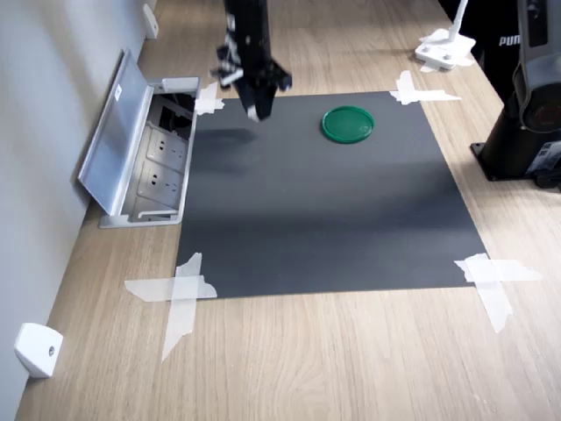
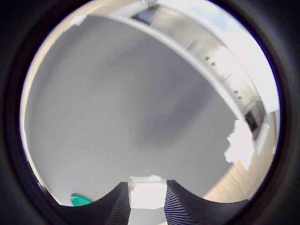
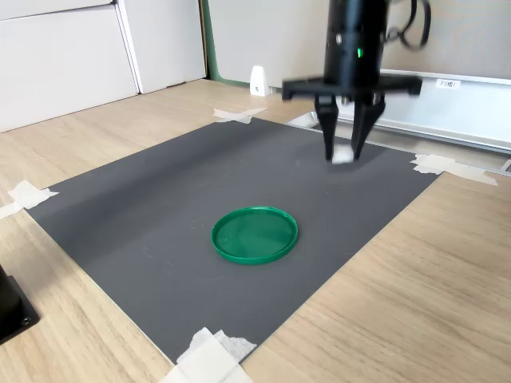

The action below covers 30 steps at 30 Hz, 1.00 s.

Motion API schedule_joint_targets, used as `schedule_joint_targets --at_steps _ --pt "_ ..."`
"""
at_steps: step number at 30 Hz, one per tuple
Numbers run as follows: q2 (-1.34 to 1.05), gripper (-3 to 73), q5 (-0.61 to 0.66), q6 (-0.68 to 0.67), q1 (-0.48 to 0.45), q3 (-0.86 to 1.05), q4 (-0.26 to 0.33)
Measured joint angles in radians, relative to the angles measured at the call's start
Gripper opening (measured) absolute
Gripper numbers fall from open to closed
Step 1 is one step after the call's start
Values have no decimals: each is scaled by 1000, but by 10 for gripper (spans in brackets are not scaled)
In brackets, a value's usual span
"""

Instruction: Grasp a white terminal and put it on the green lid.

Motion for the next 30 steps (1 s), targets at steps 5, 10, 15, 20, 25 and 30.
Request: schedule_joint_targets --at_steps 5,10,15,20,25,30 --pt "-171 270 83 27 0 18 35" --pt "-341 270 100 0 0 154 50" --pt "-485 270 69 -68 0 361 45" --pt "-528 270 11 -79 0 492 -11" --pt "-528 270 -91 -55 0 580 -69" --pt "-496 270 -187 -29 -1 628 -81"
